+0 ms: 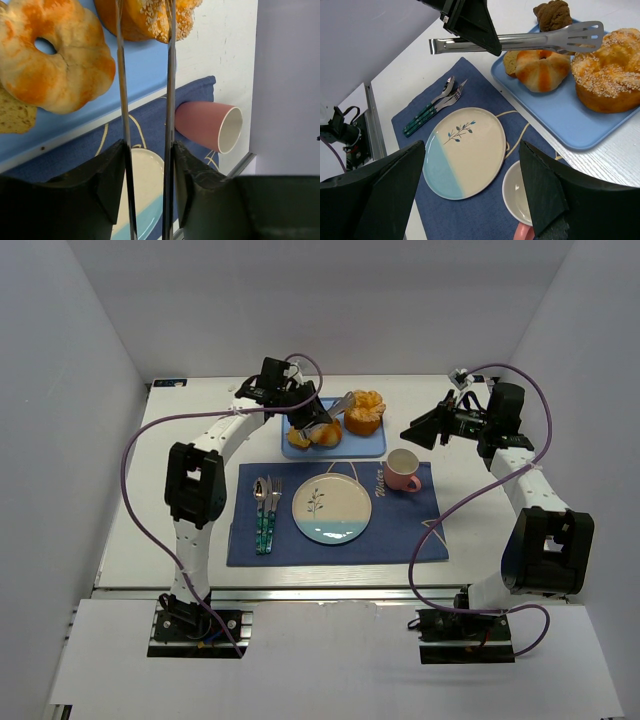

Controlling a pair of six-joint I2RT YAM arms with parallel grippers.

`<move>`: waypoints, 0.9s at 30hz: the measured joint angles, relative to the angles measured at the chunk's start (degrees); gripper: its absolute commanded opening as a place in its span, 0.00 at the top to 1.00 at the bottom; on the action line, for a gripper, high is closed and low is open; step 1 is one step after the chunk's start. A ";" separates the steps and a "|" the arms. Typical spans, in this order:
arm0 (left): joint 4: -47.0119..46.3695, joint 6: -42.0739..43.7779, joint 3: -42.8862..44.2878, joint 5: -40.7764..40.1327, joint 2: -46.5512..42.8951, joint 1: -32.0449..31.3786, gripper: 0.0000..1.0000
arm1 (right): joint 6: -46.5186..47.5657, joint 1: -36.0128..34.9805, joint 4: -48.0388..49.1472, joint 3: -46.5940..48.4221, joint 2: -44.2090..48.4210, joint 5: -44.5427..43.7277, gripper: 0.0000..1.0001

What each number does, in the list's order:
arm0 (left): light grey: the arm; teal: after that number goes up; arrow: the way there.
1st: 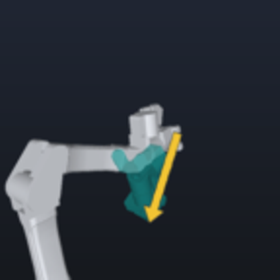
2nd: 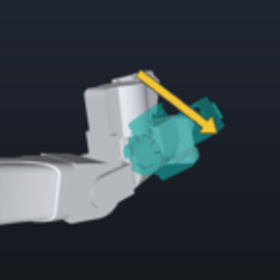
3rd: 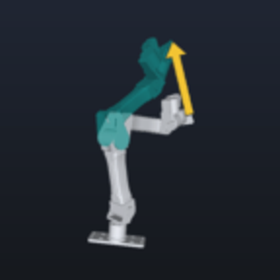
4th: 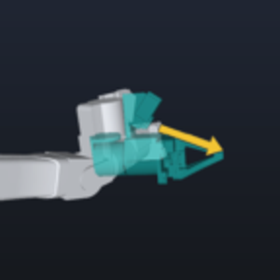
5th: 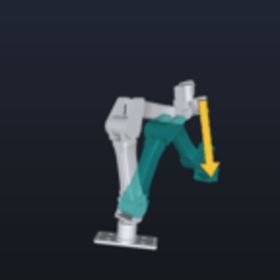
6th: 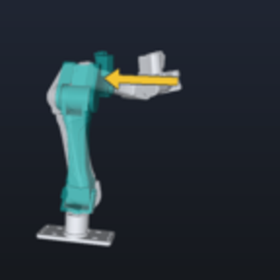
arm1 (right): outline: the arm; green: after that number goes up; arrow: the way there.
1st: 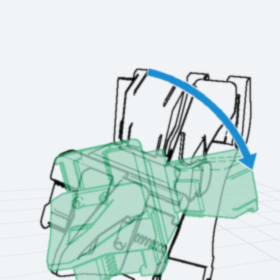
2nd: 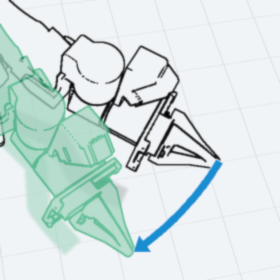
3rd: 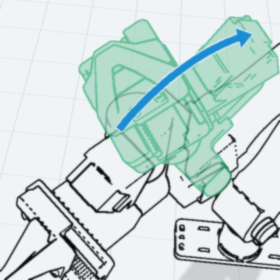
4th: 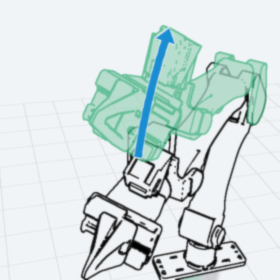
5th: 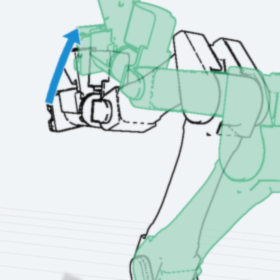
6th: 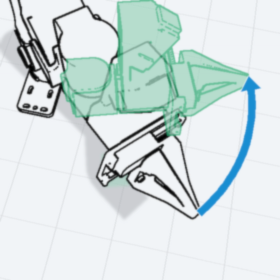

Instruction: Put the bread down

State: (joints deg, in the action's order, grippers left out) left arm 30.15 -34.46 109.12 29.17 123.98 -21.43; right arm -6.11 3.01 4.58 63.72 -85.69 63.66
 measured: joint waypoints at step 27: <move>-13.40 -7.17 -1.03 5.18 -1.03 -0.48 1.00 | -1.07 0.00 0.35 -0.79 0.15 0.44 0.19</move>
State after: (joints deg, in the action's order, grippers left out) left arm 16.75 -41.63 108.09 34.35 122.96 -21.91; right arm -7.18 3.01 4.93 62.94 -85.54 64.10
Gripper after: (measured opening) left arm 0.340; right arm 0.808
